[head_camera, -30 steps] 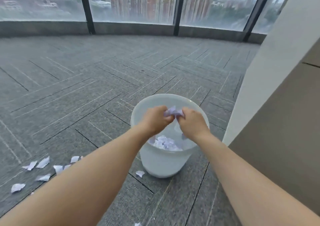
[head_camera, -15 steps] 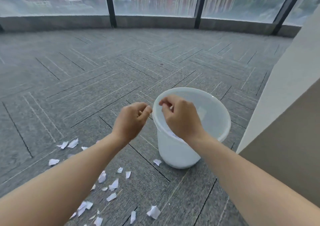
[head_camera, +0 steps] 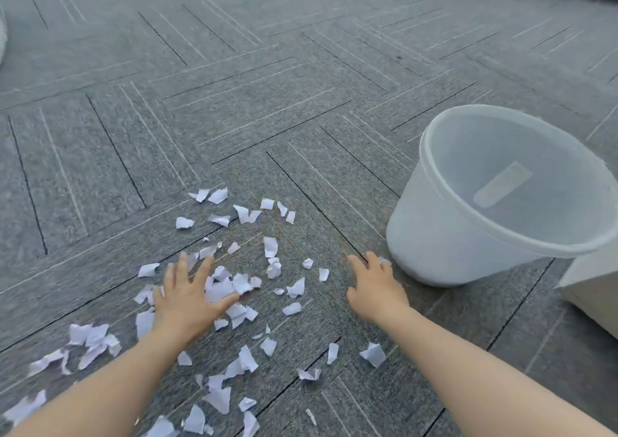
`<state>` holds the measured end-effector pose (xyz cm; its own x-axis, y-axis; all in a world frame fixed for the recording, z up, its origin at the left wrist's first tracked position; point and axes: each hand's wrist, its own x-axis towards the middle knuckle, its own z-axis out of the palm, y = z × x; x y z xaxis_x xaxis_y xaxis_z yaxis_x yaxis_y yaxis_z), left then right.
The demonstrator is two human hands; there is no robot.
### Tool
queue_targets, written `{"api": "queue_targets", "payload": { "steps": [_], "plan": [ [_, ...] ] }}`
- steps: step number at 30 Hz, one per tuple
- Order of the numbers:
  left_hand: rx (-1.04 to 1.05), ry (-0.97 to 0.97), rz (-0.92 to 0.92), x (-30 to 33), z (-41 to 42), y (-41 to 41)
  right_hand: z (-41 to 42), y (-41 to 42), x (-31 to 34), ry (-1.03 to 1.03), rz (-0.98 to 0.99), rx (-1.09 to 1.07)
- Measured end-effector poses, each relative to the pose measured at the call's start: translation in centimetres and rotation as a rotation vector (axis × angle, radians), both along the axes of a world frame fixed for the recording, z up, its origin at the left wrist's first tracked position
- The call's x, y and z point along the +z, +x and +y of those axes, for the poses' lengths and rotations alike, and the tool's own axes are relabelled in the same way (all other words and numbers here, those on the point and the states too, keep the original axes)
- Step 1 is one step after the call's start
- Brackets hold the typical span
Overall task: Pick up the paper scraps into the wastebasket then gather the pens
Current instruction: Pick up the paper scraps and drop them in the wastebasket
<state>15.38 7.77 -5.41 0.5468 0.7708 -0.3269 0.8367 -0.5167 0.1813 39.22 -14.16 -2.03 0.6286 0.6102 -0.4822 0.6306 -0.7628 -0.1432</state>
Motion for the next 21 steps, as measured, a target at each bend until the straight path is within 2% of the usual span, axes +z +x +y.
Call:
{"api": "queue_targets", "payload": {
  "steps": [5,10,13,16,18,21],
  "plan": [
    [0.041,-0.002,-0.029,-1.8,1.0,-0.7,0.8,1.2,-2.1,-0.096,-0.112,-0.096],
    [-0.150,-0.003,-0.145,-2.7,-0.4,0.7,0.7,1.8,-3.5,0.089,-0.372,0.050],
    [-0.231,-0.017,-0.173,-3.2,-2.1,1.7,0.8,2.0,-4.0,0.195,-0.381,0.056],
    [-0.236,0.015,-0.254,-3.4,-2.8,2.7,1.3,2.6,-4.1,0.237,-0.301,-0.072],
    [-0.205,0.044,-0.330,-3.5,-2.8,3.1,1.5,2.7,-3.9,0.253,-0.250,-0.155],
    [-0.208,0.090,-0.399,-3.5,-2.7,3.9,1.1,2.1,-3.6,0.213,-0.245,-0.160]
  ]
}}
